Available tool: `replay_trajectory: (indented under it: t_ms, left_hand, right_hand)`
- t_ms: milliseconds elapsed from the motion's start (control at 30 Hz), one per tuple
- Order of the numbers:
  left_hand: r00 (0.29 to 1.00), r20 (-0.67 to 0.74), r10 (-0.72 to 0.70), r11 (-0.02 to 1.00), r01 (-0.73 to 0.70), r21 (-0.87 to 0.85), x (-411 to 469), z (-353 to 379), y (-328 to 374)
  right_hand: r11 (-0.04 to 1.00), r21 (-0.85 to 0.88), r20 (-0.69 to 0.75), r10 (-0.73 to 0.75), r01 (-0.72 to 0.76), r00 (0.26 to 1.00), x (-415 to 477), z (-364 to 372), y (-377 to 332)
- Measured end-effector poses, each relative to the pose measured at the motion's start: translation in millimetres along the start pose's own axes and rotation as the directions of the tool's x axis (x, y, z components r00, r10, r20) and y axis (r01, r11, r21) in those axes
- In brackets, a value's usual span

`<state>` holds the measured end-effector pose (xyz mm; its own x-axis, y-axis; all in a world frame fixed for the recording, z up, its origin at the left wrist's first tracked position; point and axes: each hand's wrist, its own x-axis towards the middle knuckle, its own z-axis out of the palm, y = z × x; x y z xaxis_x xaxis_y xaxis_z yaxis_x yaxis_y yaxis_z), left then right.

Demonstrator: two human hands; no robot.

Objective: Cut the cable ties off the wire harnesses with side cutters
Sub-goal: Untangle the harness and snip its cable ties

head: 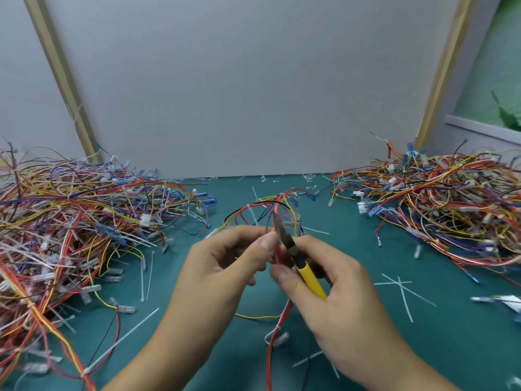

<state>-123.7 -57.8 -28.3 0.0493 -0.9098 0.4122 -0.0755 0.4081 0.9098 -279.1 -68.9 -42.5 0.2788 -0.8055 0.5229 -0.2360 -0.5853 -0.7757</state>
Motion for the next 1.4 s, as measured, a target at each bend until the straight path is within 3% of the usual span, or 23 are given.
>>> replay_trajectory:
  t_ms: [167, 300, 400, 500, 833, 1000, 1133, 1300, 1400]
  left_hand:
    - [0.987, 0.035, -0.157, 0.969, 0.161, -0.19, 3, -6, -7]
    - [0.982, -0.043, -0.185, 0.961, 0.172, -0.215, 4, -5, -10]
    - [0.986, -0.063, -0.153, 0.979, 0.142, -0.149, 2, 0, -8]
    - [0.992, -0.053, -0.116, 0.989, 0.111, -0.095, -1, 6, -7]
    - [0.98, -0.032, -0.195, 0.977, 0.191, -0.098, -2, 9, -11]
    - [0.989, 0.016, -0.145, 0.989, 0.145, -0.036, -3, 6, -11]
    - [0.991, 0.063, -0.117, 0.989, 0.122, -0.085, -3, 1, -8]
    - [0.988, -0.147, -0.039, 0.997, 0.028, -0.074, -1, -1, -7]
    - [0.982, -0.188, 0.032, 0.999, -0.031, 0.007, 0, -5, -4]
  right_hand:
    - [0.999, -0.035, 0.063, 0.042, -0.039, 0.997, 0, -1, -2]
    - [0.913, 0.32, 0.013, 0.264, -0.255, 0.964, 2, 0, -3]
    - [0.841, 0.414, -0.016, 0.388, -0.347, 0.921, 3, -2, -2]
    - [0.818, 0.46, -0.052, 0.413, -0.346, 0.909, 3, -3, -5]
    - [0.847, 0.442, -0.125, 0.383, -0.294, 0.915, -1, 1, -9]
    - [0.849, 0.434, -0.128, 0.39, -0.302, 0.912, 0, -1, -8]
    - [0.872, 0.39, -0.128, 0.371, -0.297, 0.92, 1, -5, -3]
    - [0.92, 0.301, -0.163, 0.308, -0.25, 0.937, 4, -14, -1]
    - [0.958, 0.139, -0.062, 0.261, -0.251, 0.963, 3, -17, -1]
